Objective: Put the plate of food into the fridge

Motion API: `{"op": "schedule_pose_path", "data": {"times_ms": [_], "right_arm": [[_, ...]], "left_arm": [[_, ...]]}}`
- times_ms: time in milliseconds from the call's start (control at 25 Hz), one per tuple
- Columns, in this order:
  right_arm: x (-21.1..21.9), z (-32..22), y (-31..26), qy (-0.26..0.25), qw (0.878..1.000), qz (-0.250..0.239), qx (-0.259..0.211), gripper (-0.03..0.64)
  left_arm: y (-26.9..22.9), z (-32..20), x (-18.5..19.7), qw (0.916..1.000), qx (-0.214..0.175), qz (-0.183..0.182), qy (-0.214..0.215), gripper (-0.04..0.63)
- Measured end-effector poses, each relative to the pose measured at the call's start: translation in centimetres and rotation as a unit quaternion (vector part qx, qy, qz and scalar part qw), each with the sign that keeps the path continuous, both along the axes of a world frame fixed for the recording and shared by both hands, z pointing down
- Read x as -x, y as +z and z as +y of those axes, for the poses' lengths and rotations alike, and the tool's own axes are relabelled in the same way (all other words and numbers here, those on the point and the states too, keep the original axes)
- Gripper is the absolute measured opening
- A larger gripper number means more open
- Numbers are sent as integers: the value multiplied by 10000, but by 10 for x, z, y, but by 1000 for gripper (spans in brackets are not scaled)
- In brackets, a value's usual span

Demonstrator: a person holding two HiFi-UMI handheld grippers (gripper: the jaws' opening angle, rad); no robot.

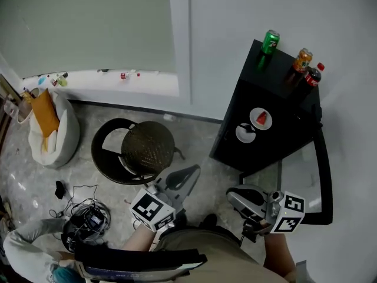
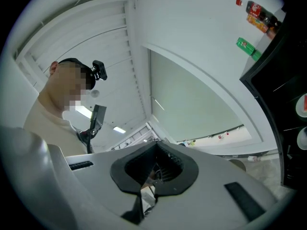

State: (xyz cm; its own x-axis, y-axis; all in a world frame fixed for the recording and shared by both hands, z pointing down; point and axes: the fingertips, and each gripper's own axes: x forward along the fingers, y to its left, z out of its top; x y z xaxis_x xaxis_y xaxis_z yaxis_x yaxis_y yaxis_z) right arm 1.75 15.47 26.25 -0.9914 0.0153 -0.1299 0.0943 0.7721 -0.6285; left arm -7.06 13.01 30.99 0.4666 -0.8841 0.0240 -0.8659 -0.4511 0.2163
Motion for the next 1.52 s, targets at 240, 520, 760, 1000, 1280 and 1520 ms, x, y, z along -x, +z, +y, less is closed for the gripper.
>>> {"op": "schedule_pose_path", "data": {"times_ms": [240,520,760,1000,1280,1520], "right_arm": [[31,15,4,-13,10000,87,-9,21],[50,31,9,133,9997,200,12,21],[48,29,9,451,9985,283,-93,21],[37,30,0,870,9953,341,-261,21],[39,48,0,1084,9927,391,-361,21],[32,64,4,1268,9908,428,-202,21]], "left_arm": [[0,15,25,9998,-24,162,62,11],[-8,30,42,9994,-131,203,263,11],[-17,29,31,9973,-265,202,653,11],[-41,36,15,9919,-632,107,1092,11],[-37,49,14,9892,-599,270,1313,11],[-30,55,10,9876,-526,432,1414,11]]}}
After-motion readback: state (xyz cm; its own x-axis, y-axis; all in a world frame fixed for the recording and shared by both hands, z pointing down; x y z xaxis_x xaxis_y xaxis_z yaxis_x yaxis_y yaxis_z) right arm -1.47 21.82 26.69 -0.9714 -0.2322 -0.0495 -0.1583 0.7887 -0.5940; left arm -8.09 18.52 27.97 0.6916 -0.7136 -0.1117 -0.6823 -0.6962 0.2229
